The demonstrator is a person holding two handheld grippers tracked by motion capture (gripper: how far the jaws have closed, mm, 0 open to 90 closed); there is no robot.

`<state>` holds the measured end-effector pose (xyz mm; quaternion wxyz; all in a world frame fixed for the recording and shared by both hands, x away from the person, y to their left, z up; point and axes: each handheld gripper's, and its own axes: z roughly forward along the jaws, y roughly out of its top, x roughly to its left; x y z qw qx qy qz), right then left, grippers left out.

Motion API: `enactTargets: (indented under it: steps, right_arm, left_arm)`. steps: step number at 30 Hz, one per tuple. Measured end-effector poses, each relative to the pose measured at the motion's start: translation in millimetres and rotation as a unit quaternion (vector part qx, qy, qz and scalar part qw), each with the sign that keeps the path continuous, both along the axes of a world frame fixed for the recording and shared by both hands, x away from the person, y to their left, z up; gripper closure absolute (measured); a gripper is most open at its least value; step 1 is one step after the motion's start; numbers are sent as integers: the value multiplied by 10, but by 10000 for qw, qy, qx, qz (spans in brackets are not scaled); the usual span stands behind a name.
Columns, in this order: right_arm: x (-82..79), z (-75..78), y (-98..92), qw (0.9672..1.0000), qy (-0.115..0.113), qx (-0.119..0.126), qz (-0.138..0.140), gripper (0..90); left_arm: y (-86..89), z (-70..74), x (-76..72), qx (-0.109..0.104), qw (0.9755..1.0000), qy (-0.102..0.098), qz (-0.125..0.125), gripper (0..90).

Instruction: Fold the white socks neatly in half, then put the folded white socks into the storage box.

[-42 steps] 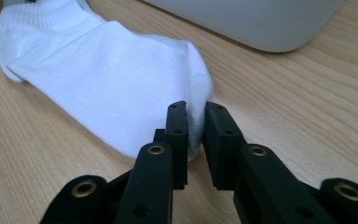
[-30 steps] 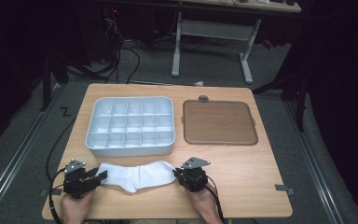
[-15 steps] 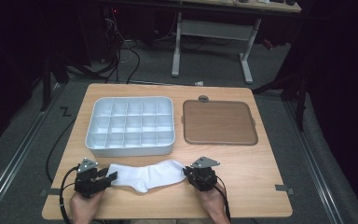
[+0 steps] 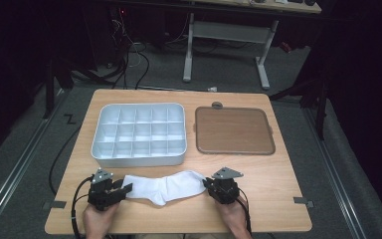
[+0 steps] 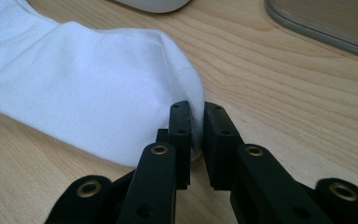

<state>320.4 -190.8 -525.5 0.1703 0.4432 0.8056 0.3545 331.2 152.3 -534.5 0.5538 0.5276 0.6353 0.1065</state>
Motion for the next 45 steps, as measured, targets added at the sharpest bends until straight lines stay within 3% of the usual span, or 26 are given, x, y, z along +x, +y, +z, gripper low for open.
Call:
enactTargets:
  steps: [15,31,36,40,41,44,45]
  right_arm:
    - [-31,-10,-193,9998,0,-21,-177,811]
    - [-9,-31,-360,9991,3,101,-409,765]
    - [3,-37,-391,9989,-46,64,-467,731]
    - [0,-39,-388,9988,-102,-31,-473,699]
    - [2,-36,-395,9988,-114,-65,-479,656]
    - [2,-31,-408,9986,-91,-31,-525,624]
    - [-12,-14,-417,9985,-107,19,-545,599]
  left_arm:
    - [-155,5,7,-83,9999,30,-99,551]
    - [-355,0,112,11,9998,-38,-190,519]
    - [-385,-1,138,-32,9998,-41,-176,507]
    - [-368,3,148,59,10000,-34,-57,484]
    - [-354,12,141,54,10000,-56,-33,478]
    - [-308,55,116,-10,9999,-121,6,463]
    - [-283,95,99,-134,9998,-125,21,457]
